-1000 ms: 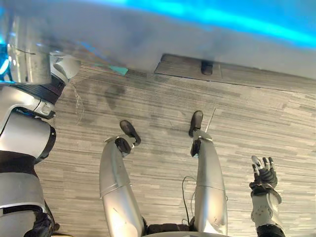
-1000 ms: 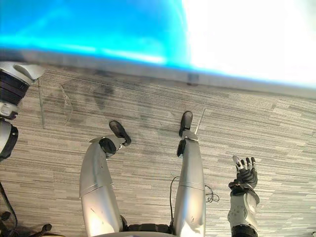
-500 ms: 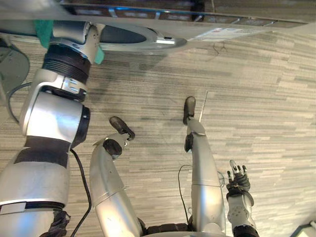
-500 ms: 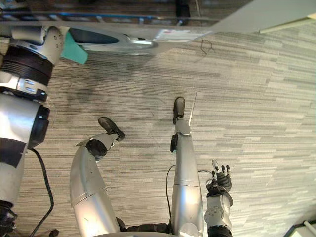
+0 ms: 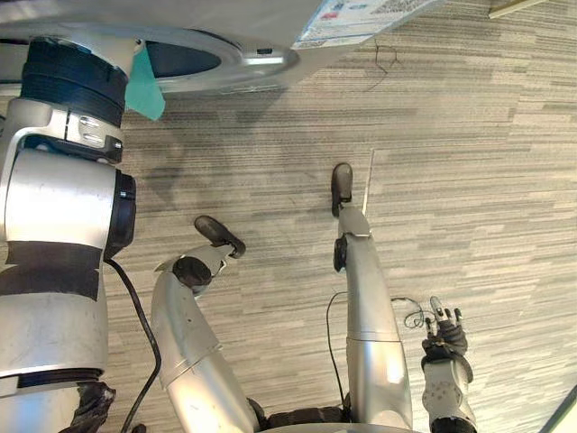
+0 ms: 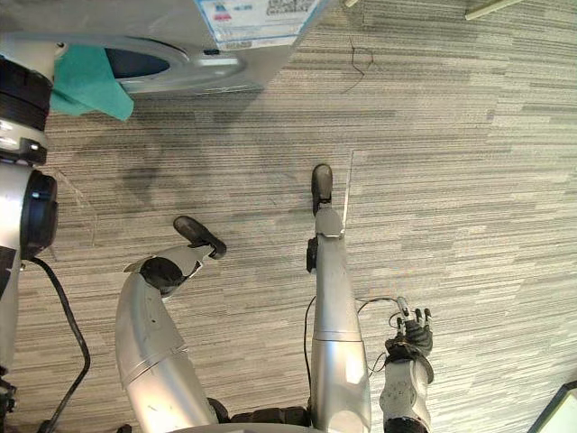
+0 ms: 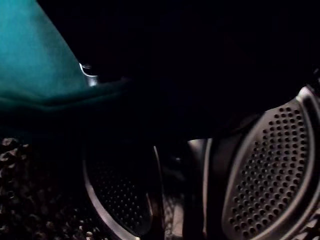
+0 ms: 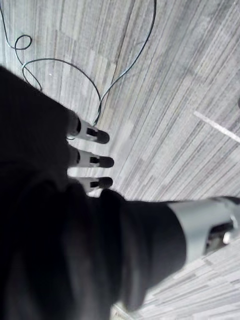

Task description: Pick up the laundry basket with both hands and put the clothes into the washing machine.

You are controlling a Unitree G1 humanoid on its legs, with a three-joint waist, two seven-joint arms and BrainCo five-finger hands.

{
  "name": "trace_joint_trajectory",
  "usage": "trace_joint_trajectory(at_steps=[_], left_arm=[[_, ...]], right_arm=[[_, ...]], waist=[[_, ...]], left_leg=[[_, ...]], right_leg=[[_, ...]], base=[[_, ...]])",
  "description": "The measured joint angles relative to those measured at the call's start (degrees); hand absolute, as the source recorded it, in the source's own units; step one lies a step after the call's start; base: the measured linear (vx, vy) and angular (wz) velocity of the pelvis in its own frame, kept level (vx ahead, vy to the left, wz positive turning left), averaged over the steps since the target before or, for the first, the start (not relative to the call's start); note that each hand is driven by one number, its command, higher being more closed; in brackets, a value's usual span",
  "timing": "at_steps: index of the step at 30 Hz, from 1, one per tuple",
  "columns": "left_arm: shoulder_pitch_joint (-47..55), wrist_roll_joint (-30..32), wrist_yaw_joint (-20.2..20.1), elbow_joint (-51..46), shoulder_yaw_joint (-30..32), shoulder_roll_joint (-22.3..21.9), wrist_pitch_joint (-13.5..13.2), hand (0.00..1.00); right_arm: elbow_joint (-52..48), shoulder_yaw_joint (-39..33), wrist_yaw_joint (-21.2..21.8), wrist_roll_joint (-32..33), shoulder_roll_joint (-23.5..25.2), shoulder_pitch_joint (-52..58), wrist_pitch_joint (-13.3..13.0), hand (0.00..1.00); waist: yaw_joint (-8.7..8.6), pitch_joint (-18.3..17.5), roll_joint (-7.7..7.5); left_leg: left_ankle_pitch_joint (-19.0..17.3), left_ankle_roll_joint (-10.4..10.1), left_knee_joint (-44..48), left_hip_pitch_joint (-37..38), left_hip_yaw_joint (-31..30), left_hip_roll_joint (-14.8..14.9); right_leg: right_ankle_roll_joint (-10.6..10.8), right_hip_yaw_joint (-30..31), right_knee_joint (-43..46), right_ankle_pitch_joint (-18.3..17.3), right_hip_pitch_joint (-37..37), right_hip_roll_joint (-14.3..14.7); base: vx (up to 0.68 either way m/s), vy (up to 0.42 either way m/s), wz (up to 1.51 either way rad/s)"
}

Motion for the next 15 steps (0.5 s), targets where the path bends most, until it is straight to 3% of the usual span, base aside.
trace_joint_trajectory(at_steps=[2,7,8,12,14,15], left_arm=[[-1.6,13.7,3.0,0.0,0.0,2.5,1.3,1.00],[-3.4,27.0,1.8,0.1,0.9,2.7,7.7,1.00],[-3.4,31.0,1.2,0.2,2.3,2.7,9.5,0.00],[-0.4,33.4,0.1,3.7,6.7,2.2,12.3,0.00],[3.1,29.0,-0.1,6.6,6.8,0.8,12.8,0.00],[5.1,23.3,-0.6,7.2,7.0,-0.4,13.0,0.00]], right_arm=[[-0.3,-2.1,1.4,0.0,-1.8,0.6,-0.1,0.00],[0.6,-2.8,2.1,0.1,-3.1,0.6,-0.8,0.00],[1.2,-2.5,2.2,0.2,-3.0,0.6,-1.1,0.00],[3.2,-1.8,2.0,1.8,-1.7,0.6,-1.8,0.00],[4.4,-0.4,1.8,2.2,-1.6,0.5,-1.8,0.00],[4.8,0.2,1.7,2.3,-1.5,0.5,-1.7,0.00]], waist=[[0.04,0.1,-0.02],[0.18,0.3,0.03],[0.22,0.3,0.02],[0.61,0.3,0.00],[0.61,0.3,0.01],[0.60,0.3,0.01]], left_leg=[[-0.1,0.0,0.2,-1.3,-0.7,0.2],[-0.2,0.1,0.0,-2.7,-1.2,0.2],[-0.2,0.1,0.0,-3.1,-1.4,0.3],[-0.3,0.2,0.1,-4.1,-1.9,1.1],[-0.2,0.2,0.0,-4.7,-2.4,1.2],[-0.3,0.2,-0.1,-5.0,-2.6,1.2]], right_leg=[[-0.2,-0.3,-0.1,0.2,-0.7,0.2],[0.1,-0.7,-1.3,1.2,-1.0,0.2],[0.0,-0.8,-1.6,1.5,-1.0,0.3],[0.0,-1.4,-3.1,2.5,-1.0,1.0],[0.0,-1.8,-3.4,2.6,-1.0,1.0],[0.0,-2.0,-3.7,2.6,-1.0,1.0]], base=[[-0.03,0.034,-0.02],[-0.04,0.044,0.00],[-0.03,0.045,-0.06],[-0.03,0.036,-0.08],[-0.02,0.014,-0.01],[0.00,0.000,0.00]])
